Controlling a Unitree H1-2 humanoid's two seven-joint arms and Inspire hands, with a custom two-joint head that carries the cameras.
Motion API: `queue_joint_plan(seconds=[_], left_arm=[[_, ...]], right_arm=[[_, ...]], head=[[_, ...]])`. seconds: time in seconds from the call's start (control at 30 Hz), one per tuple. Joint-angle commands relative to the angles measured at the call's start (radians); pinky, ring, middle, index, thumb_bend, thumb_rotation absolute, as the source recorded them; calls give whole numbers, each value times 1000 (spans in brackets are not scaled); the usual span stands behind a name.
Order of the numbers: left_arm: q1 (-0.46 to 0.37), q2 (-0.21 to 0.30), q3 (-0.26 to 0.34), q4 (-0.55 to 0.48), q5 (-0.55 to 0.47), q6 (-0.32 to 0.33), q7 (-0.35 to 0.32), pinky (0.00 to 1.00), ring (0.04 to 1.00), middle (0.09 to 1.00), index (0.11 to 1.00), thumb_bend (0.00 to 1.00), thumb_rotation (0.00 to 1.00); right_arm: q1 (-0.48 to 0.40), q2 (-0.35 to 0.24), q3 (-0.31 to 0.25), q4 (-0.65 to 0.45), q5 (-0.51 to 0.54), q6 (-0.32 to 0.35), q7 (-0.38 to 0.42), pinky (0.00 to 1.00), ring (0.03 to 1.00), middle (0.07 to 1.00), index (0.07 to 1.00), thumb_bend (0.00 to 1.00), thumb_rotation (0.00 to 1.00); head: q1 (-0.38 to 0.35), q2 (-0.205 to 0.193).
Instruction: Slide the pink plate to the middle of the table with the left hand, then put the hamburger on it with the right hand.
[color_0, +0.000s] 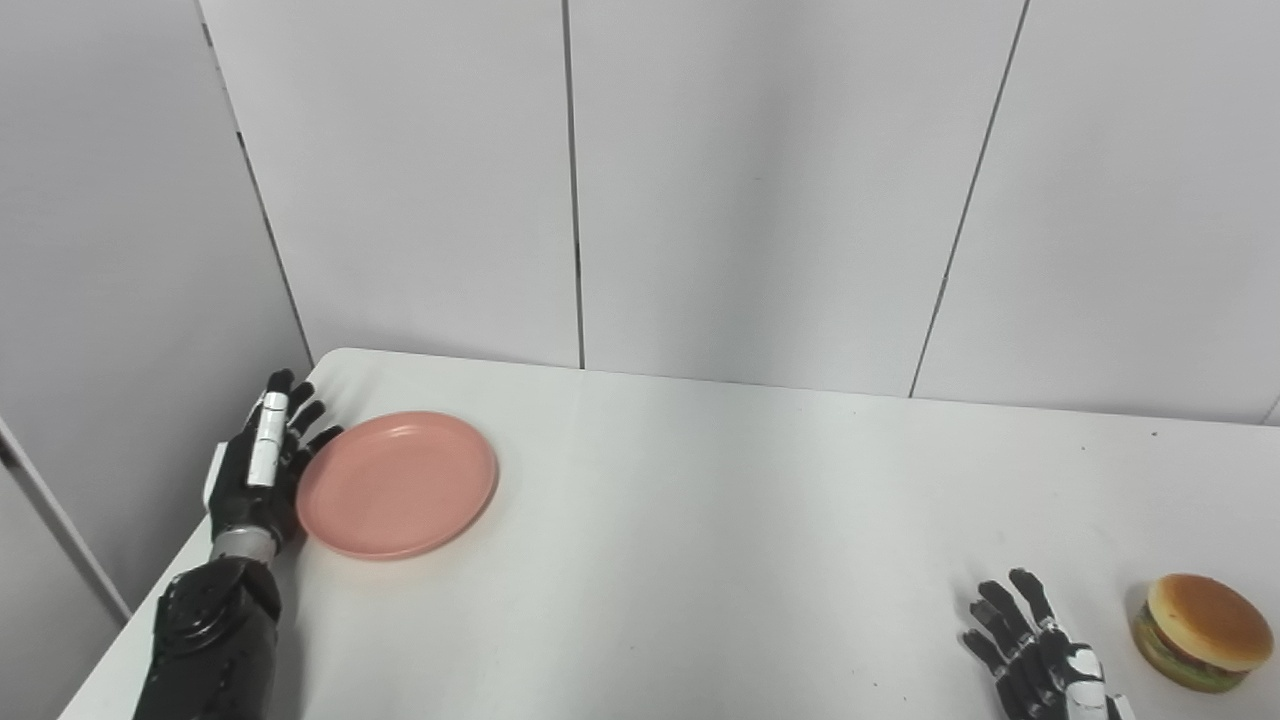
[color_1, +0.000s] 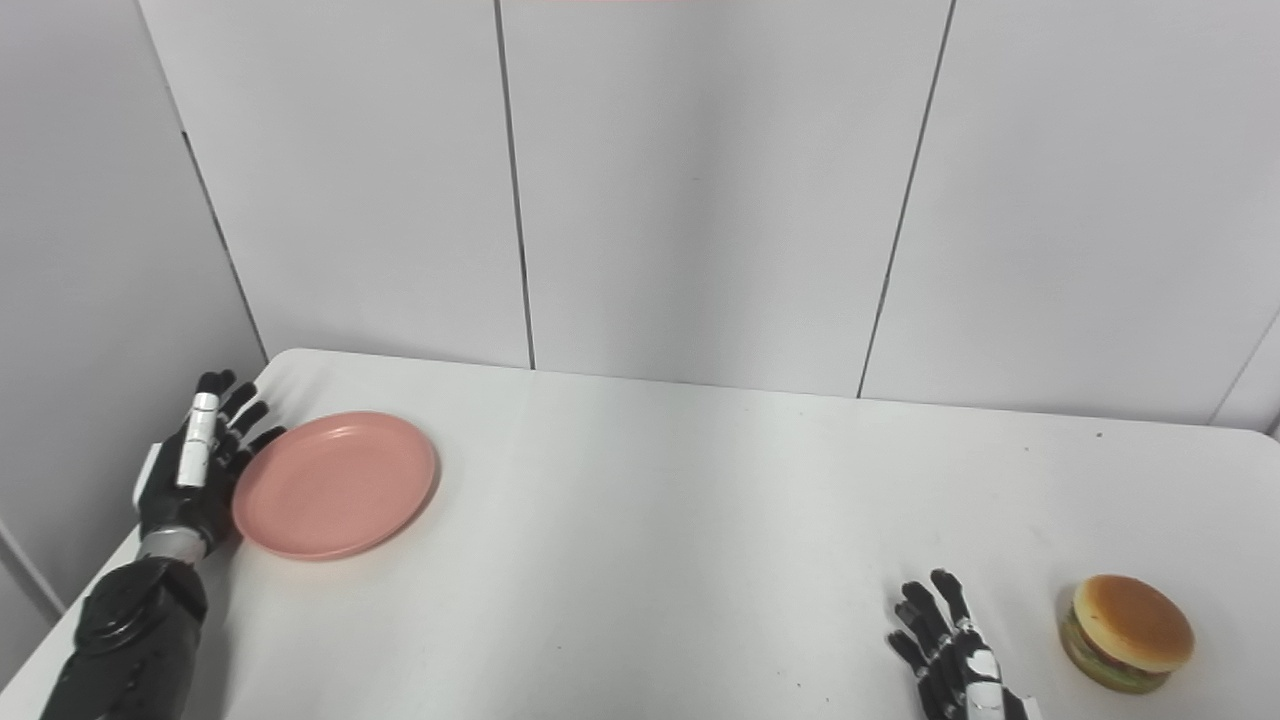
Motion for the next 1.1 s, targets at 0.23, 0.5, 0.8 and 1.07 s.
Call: queue_joint_plan(seconds=[0.23, 0.5, 0.8, 1.07], left_arm=[[-35, -23, -31, -69, 3, 53, -20, 744, 909, 915, 908, 852, 745], [-32, -60, -56, -78, 8, 77, -25, 754, 910, 906, 901, 855, 710], [-43, -103, -80, -101, 2, 98, -29, 786, 926, 913, 904, 861, 736], [-27, -161, -87, -147, -1, 138, -7, 746, 914, 890, 915, 852, 758]], right_arm=[[22, 21, 17, 12, 9, -8, 10, 905, 917, 908, 951, 800, 1000], [24, 20, 18, 13, 11, -8, 11, 907, 920, 910, 956, 788, 1000], [22, 29, 24, 15, 5, -11, 7, 891, 912, 903, 951, 803, 985], [24, 32, 31, 12, 3, -9, 7, 894, 915, 908, 958, 819, 971]], head=[[-4, 6], [-13, 13], [-27, 14], [-42, 16]])
